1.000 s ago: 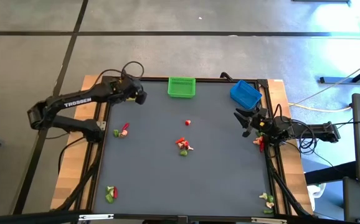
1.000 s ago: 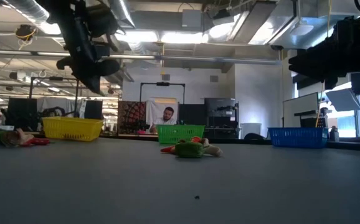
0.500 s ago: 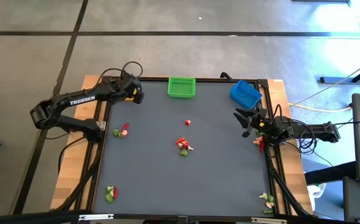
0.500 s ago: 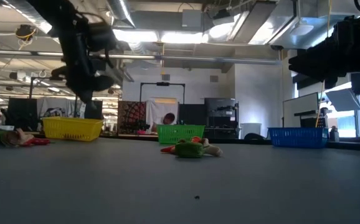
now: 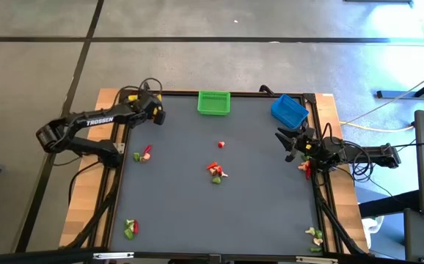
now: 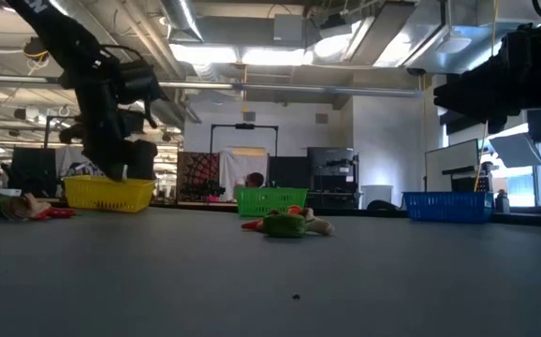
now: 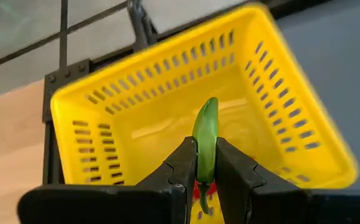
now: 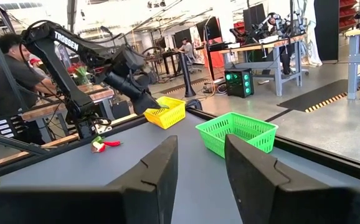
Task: Sort produce into baskets
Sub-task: Put the green chili pepper into the yellow basket
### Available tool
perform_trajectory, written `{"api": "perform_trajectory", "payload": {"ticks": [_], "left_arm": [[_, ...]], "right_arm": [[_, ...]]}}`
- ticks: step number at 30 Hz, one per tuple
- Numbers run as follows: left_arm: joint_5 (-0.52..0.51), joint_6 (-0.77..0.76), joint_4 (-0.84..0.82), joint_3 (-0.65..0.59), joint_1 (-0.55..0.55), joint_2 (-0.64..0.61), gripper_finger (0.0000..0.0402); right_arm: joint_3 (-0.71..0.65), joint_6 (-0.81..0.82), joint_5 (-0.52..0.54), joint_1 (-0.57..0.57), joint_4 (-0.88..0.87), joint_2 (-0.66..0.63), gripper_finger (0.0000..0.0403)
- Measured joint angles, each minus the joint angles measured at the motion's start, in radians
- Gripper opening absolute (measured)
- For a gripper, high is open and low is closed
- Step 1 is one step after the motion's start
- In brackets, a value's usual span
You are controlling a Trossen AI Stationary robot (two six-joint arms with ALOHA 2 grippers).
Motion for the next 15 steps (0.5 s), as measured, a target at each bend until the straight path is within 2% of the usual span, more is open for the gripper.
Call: {"api": "perform_trajectory", "payload": {"ticks": [10,15], "left_arm": [[0.015,-0.021,-0.004,-0.008,0.005,0.0,0.0049],[0.015,-0.022,-0.005,-0.008,0.006,0.0,0.0088]], "right_arm": [[0.0,0.001,0.002,0.0,-0.001,0.0,0.0134],[0.0,0.002,0.002,0.0,-0.001,0.0,0.0134]]}}
